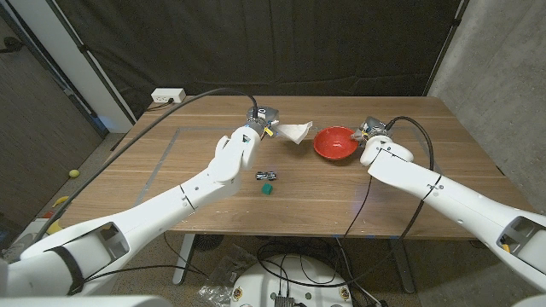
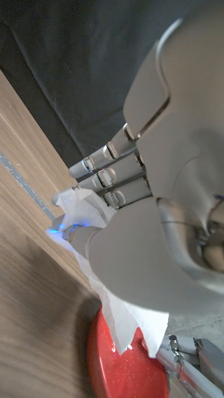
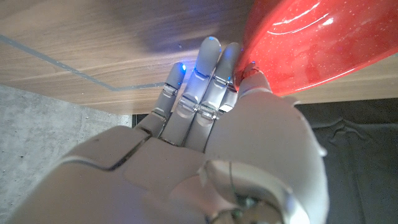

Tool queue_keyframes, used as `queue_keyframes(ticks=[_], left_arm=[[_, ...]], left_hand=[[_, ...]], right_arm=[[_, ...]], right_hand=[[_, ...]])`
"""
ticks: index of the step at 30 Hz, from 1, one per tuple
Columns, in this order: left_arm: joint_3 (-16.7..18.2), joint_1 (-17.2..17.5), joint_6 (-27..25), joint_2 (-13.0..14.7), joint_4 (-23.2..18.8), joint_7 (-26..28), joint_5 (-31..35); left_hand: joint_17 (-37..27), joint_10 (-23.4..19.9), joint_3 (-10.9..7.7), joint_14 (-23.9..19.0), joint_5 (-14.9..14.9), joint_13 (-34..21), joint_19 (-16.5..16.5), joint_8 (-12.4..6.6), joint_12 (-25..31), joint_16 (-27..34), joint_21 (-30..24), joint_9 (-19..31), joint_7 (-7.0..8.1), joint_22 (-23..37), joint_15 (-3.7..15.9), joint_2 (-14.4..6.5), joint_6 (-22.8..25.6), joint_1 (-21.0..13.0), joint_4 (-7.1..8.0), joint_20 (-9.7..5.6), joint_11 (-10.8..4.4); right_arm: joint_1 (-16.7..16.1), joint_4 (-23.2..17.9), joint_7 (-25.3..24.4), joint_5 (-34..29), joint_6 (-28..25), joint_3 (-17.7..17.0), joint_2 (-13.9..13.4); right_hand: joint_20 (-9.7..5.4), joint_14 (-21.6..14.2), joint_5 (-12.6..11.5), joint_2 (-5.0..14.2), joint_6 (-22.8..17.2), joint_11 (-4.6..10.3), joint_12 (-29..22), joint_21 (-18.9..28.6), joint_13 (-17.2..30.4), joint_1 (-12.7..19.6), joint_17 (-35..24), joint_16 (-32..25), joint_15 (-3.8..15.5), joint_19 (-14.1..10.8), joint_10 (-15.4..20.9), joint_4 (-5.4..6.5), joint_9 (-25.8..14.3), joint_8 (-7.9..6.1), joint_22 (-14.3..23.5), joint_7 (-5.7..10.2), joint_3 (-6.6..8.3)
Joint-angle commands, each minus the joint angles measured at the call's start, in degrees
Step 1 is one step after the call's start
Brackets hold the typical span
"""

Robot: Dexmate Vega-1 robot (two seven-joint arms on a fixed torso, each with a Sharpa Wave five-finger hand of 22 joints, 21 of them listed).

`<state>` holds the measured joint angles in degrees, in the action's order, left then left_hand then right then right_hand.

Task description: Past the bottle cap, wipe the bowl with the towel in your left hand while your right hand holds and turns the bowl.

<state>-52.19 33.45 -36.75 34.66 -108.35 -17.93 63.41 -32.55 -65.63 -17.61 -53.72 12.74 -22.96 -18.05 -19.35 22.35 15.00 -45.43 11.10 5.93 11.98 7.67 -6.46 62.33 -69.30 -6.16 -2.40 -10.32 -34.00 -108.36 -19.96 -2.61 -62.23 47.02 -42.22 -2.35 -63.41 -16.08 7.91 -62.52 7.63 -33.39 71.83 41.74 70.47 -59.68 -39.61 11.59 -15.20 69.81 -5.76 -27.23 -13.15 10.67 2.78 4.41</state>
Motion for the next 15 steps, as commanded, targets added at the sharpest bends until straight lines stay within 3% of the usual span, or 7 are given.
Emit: queue_keyframes(ticks=[1, 7, 10, 15], left_arm=[[-1.3, -1.4, -0.3, -0.8, 1.7, -7.2, 5.3], [-1.7, -1.8, 0.2, -1.4, 2.6, -10.1, 7.7], [-2.5, -2.6, 0.4, -1.8, 3.2, -13.4, 10.1], [-2.9, -3.6, 1.3, -2.5, 3.8, -19.0, 12.7]], left_hand=[[-0.2, -1.4, 0.19, -0.7, 0.5, -0.2, 0.3, 0.01, -0.3, -0.4, -0.7, 0.1, -0.10, 0.0, 6.07, -0.2, 0.4, -0.4, 0.00, -0.86, -1.11], [-0.4, -0.5, 0.63, -0.2, 0.2, 1.2, 0.3, 0.92, -2.1, -0.6, -1.4, 0.2, -0.03, 0.0, 6.00, 0.5, -0.9, -0.8, -0.45, -1.34, -1.25], [0.9, 3.5, 2.27, 3.3, -0.1, 3.4, 2.3, 2.90, -6.3, -2.6, -1.5, 0.4, 1.44, -0.3, 5.54, 2.1, -5.6, 2.2, 1.08, -0.55, -1.64], [2.7, 11.4, 5.48, 9.5, 0.6, 4.8, 5.0, 5.82, -11.4, -3.9, -1.1, 0.5, 2.41, -0.7, 5.17, 5.0, -12.9, 7.6, 3.94, 0.63, -1.56]], right_arm=[[3.2, -0.1, 6.1, -0.4, -3.2, 3.6, -1.4], [3.6, -0.1, 7.3, 0.0, -3.5, 3.9, -1.6], [3.4, -0.1, 7.3, 0.1, -2.9, 3.7, -1.8], [2.5, -0.5, 6.3, 0.1, -2.8, 3.0, -1.7]], right_hand=[[-7.07, -0.1, 0.2, 0.51, -0.7, 0.03, 0.1, -0.1, 0.0, 0.1, 0.3, 0.5, 1.75, 0.0, 0.1, -0.23, 0.2, 0.25, 0.2, 0.81, -0.40], [-6.71, -0.2, 0.4, 0.47, -0.1, 0.01, 0.9, 0.2, -1.1, 0.4, 1.1, 1.3, 1.77, -0.5, 0.2, -0.43, 0.7, 0.65, 0.2, 1.33, -0.36], [-6.30, 0.4, 0.8, 0.76, 1.9, -0.31, 2.6, 0.4, -3.0, 1.1, 2.7, 2.7, 1.82, 1.0, -0.8, -0.78, 1.1, 1.40, 0.3, 1.52, 0.03], [-5.09, 3.0, 1.9, 0.87, 7.2, -0.70, 5.2, 0.5, -4.1, 1.1, 5.8, 6.1, 1.92, 2.9, -5.2, -0.80, 2.0, 2.70, 0.1, 1.14, 0.55]])
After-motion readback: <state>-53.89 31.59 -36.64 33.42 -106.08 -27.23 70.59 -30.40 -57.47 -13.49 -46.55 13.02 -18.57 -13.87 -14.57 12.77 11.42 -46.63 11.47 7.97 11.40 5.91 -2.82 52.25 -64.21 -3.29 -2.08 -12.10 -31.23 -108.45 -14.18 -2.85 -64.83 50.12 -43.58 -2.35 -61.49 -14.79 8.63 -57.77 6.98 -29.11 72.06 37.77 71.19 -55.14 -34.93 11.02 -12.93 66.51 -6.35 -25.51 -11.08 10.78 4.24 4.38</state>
